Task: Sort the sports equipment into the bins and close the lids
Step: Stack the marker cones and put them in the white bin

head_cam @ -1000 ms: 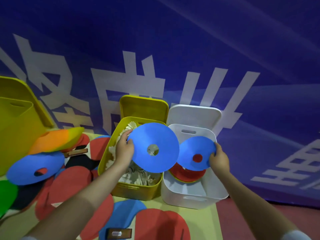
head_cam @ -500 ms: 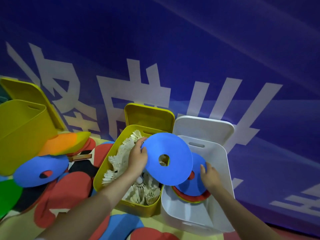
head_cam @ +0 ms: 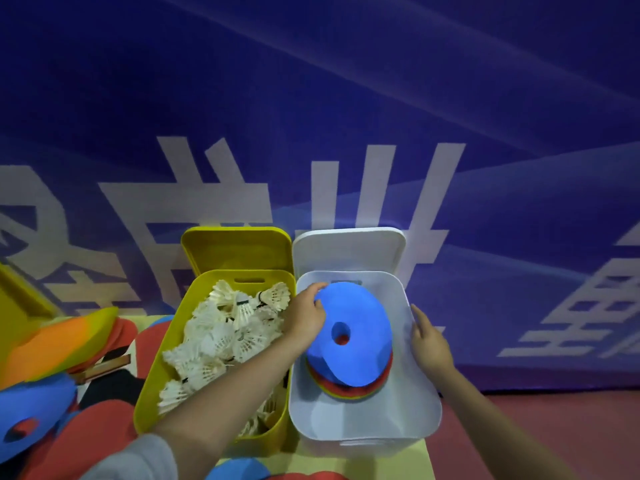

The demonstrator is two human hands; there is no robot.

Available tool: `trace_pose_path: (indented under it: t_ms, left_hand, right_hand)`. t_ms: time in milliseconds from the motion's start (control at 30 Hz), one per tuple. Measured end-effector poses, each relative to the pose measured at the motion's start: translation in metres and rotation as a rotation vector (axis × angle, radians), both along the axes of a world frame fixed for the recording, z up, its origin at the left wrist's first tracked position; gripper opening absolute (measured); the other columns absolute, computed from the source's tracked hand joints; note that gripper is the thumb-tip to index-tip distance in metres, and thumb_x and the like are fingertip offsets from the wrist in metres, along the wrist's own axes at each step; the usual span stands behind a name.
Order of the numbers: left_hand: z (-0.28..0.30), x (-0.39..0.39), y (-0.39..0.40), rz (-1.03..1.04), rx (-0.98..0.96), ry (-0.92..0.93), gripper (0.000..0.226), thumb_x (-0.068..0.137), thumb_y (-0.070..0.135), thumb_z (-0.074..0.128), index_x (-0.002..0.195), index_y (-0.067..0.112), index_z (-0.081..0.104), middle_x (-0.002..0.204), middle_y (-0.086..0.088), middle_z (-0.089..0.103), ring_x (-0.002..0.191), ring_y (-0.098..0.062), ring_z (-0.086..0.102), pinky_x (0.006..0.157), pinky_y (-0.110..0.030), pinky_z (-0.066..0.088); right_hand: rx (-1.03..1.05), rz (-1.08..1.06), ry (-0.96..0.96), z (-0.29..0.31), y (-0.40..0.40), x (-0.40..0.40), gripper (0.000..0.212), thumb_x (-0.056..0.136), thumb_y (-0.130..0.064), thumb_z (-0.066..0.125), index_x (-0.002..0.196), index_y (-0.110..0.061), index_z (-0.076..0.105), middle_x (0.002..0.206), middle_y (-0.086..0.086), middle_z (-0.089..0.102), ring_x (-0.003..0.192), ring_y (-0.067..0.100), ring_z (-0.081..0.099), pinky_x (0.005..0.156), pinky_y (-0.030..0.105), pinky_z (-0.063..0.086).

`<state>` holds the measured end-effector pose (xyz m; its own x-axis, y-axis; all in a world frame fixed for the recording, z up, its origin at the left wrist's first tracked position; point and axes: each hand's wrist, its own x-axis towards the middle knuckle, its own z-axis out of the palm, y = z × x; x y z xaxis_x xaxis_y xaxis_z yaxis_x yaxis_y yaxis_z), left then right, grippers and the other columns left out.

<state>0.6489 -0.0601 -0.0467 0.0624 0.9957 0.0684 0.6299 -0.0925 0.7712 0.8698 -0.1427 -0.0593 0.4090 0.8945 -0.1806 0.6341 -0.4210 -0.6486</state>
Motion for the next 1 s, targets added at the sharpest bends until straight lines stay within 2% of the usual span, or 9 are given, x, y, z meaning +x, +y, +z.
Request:
trace_pose_path:
  t_ms: [233, 367, 433, 500, 567, 667, 767, 867, 1000]
  left_hand:
    - [-0.039, 0.023, 0.019, 0.007, -0.071, 0.120, 0.042, 0.095, 0.010, 0.039, 0.130, 0.028, 0.053, 0.111, -0.005, 0.067, 0.092, -0.028, 0.061, 0.067, -0.030, 0.043]
    - [-0.064, 0.023, 0.019, -0.003, -0.142, 0.198, 0.042, 0.093, 0.008, 0.039, 0.133, 0.019, 0.049, 0.116, -0.010, 0.064, 0.102, -0.033, 0.059, 0.084, -0.038, 0.048]
    - [-0.071, 0.026, 0.019, -0.016, -0.199, 0.354, 0.041, 0.097, 0.016, 0.039, 0.138, 0.012, 0.041, 0.126, -0.016, 0.056, 0.115, -0.035, 0.051, 0.096, -0.039, 0.038]
    - [-0.069, 0.031, 0.019, 0.001, -0.280, 0.414, 0.046, 0.100, 0.026, 0.035, 0.143, 0.007, 0.033, 0.137, -0.020, 0.045, 0.127, -0.036, 0.038, 0.105, -0.039, 0.028]
    - [-0.064, 0.034, 0.016, 0.014, -0.347, 0.379, 0.050, 0.101, 0.030, 0.032, 0.146, 0.008, 0.029, 0.142, -0.021, 0.039, 0.132, -0.037, 0.032, 0.108, -0.040, 0.026]
    - [-0.052, 0.032, 0.008, -0.002, -0.369, 0.327, 0.051, 0.101, 0.032, 0.031, 0.147, 0.011, 0.028, 0.142, -0.020, 0.039, 0.132, -0.037, 0.033, 0.107, -0.040, 0.029]
    - [-0.036, 0.021, -0.007, -0.037, -0.257, 0.251, 0.046, 0.100, 0.027, 0.036, 0.143, 0.013, 0.036, 0.139, -0.018, 0.044, 0.129, -0.035, 0.040, 0.104, -0.040, 0.033]
    - [-0.016, 0.005, -0.023, -0.086, -0.147, 0.042, 0.037, 0.097, 0.020, 0.042, 0.133, 0.016, 0.050, 0.131, -0.012, 0.052, 0.120, -0.026, 0.049, 0.099, -0.033, 0.040]
    - [0.018, -0.031, -0.040, -0.135, -0.067, -0.176, 0.027, 0.097, 0.014, 0.046, 0.119, 0.017, 0.061, 0.118, -0.001, 0.060, 0.101, -0.013, 0.057, 0.085, -0.022, 0.044]
  right_hand:
    - [0.071, 0.009, -0.061, -0.006, 0.003, 0.002, 0.047, 0.101, -0.019, 0.033, 0.147, -0.029, 0.031, 0.122, 0.012, 0.062, 0.103, 0.034, 0.059, 0.080, 0.034, 0.044]
    - [0.084, -0.018, -0.063, -0.012, 0.006, 0.002, 0.047, 0.101, -0.021, 0.033, 0.146, -0.031, 0.032, 0.117, 0.011, 0.063, 0.101, 0.032, 0.060, 0.080, 0.035, 0.045]
    - [0.082, -0.026, -0.068, -0.013, 0.007, -0.002, 0.047, 0.101, -0.023, 0.033, 0.146, -0.032, 0.032, 0.117, 0.010, 0.063, 0.101, 0.031, 0.060, 0.081, 0.035, 0.046]
    - [0.075, -0.020, -0.077, -0.011, 0.007, -0.004, 0.047, 0.101, -0.023, 0.033, 0.147, -0.032, 0.031, 0.117, 0.009, 0.063, 0.101, 0.030, 0.060, 0.080, 0.035, 0.046]
    - [0.067, -0.014, -0.072, -0.009, 0.005, -0.003, 0.047, 0.101, -0.023, 0.032, 0.147, -0.032, 0.030, 0.116, 0.009, 0.062, 0.100, 0.029, 0.060, 0.080, 0.035, 0.046]
    - [0.064, -0.006, -0.069, -0.005, 0.003, -0.003, 0.047, 0.101, -0.022, 0.031, 0.147, -0.031, 0.029, 0.118, 0.008, 0.062, 0.100, 0.027, 0.060, 0.082, 0.037, 0.048]
    - [0.064, -0.011, -0.057, -0.002, 0.000, -0.007, 0.046, 0.101, -0.023, 0.032, 0.147, -0.029, 0.031, 0.126, 0.005, 0.059, 0.107, 0.027, 0.059, 0.084, 0.035, 0.047]
    - [0.101, 0.013, -0.086, 0.004, -0.004, -0.012, 0.045, 0.099, -0.022, 0.038, 0.144, -0.023, 0.037, 0.137, 0.005, 0.050, 0.122, 0.025, 0.049, 0.096, 0.037, 0.042]
    - [0.267, 0.000, -0.183, 0.022, -0.007, -0.036, 0.039, 0.095, -0.021, 0.045, 0.134, -0.019, 0.051, 0.131, 0.005, 0.055, 0.123, 0.024, 0.046, 0.102, 0.037, 0.036]
